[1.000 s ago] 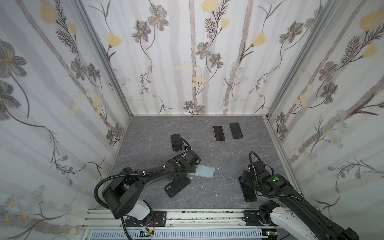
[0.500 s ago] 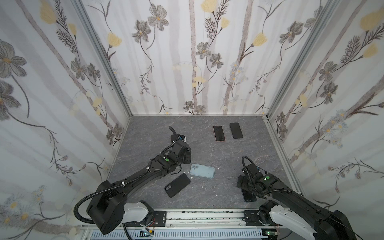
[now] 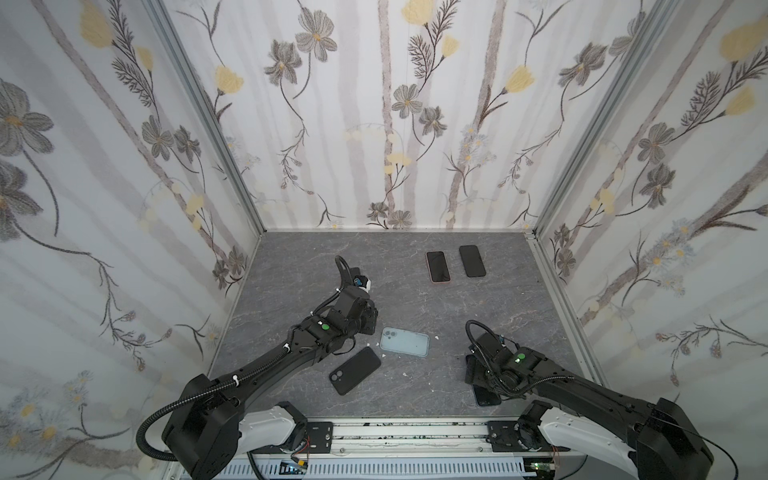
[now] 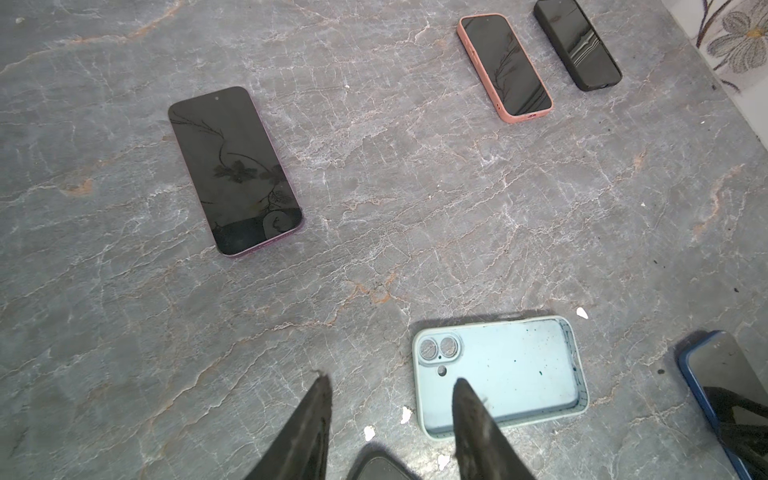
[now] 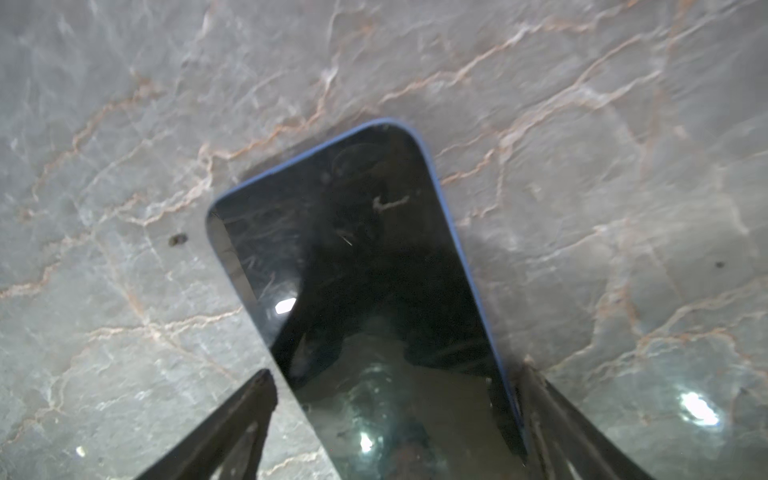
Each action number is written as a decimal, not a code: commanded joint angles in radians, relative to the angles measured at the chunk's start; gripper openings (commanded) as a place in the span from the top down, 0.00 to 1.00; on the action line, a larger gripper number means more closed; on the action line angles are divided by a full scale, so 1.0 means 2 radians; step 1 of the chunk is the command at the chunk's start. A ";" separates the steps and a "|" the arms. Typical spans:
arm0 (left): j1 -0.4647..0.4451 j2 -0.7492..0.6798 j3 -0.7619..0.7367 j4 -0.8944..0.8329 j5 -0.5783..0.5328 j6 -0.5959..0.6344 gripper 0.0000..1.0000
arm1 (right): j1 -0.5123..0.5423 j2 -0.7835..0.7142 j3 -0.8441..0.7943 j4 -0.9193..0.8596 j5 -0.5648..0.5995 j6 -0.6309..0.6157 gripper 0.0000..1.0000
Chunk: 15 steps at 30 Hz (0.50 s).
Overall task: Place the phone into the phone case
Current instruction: 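Lift the blue-framed phone upright with the right gripper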
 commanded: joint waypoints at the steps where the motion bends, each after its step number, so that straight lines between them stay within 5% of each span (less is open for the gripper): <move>1: 0.001 -0.011 -0.001 0.012 -0.009 0.016 0.53 | 0.020 0.015 0.011 -0.029 -0.021 0.028 0.05; 15: 0.001 -0.022 -0.002 0.011 -0.014 0.029 0.52 | 0.075 0.069 0.005 -0.015 -0.034 0.033 0.14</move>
